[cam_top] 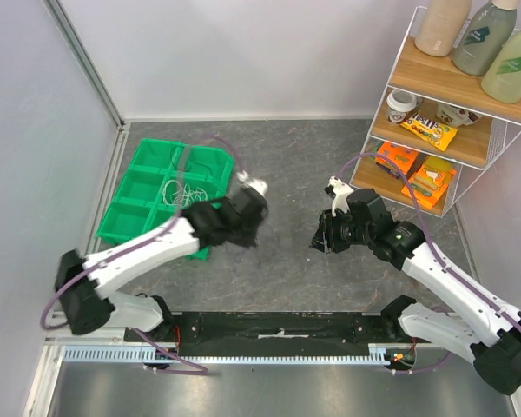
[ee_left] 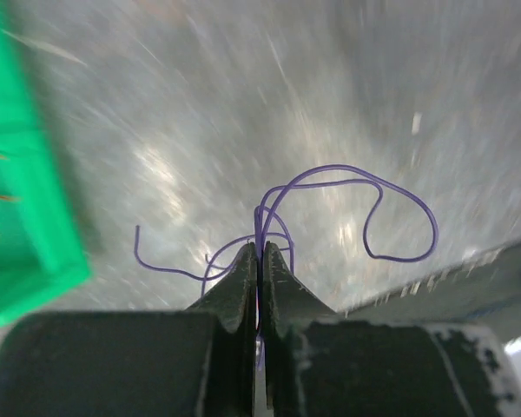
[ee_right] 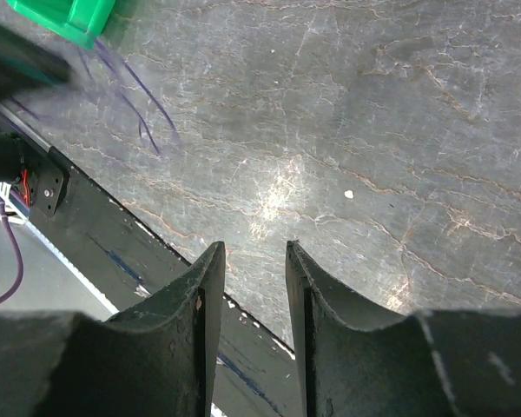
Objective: Untangle the cables
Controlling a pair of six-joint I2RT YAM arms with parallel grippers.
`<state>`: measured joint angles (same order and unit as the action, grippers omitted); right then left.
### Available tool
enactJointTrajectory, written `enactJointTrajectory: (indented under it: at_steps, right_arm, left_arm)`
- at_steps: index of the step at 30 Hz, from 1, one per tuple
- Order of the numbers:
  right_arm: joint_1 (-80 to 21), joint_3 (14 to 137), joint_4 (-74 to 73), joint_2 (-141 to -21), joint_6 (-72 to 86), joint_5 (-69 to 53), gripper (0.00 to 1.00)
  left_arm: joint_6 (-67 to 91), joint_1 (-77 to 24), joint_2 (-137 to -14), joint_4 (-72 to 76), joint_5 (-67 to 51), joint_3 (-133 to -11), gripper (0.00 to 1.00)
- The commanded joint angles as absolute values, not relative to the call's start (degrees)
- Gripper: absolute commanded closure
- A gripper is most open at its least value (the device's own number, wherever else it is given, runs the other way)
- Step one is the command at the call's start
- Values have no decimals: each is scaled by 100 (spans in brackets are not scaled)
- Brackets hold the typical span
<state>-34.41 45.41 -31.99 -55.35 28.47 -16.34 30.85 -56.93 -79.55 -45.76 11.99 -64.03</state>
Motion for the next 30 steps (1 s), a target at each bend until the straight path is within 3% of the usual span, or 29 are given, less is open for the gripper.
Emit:
enactJointTrajectory:
  at_steps: [1,7,11,16,23,30]
  right_arm:
    - [-3401,4755,-3164,-5633,2733,-1547,59]
    - [-3393,4851,-3111,-5836,2725,-1608,59]
    - [-3401,4957,-3103,-5871,2698,-1644,59]
    - [-3384,4940,-3155,-5757,2689,-1731,60]
    - [-3366,4693,-3190,-5484,2707,-1714,61]
    - [-3340,4720,-3234,-5370,2637,-1644,61]
  left_arm:
    - [2953,-4669,-6761,-4842,2537,-7294,98]
    - [2462,-3491,-6249,-4633,4225,-7831,99]
    - [2215,-2411,-6301,-4255,4464,-7437,98]
    - [3058,-451,-6302,-3957,3588,-6664,98]
    - [2733,509,-6749,-2717,3377,-5819,98]
    - [4374,1282,-7189,-3400,2322,-5845,99]
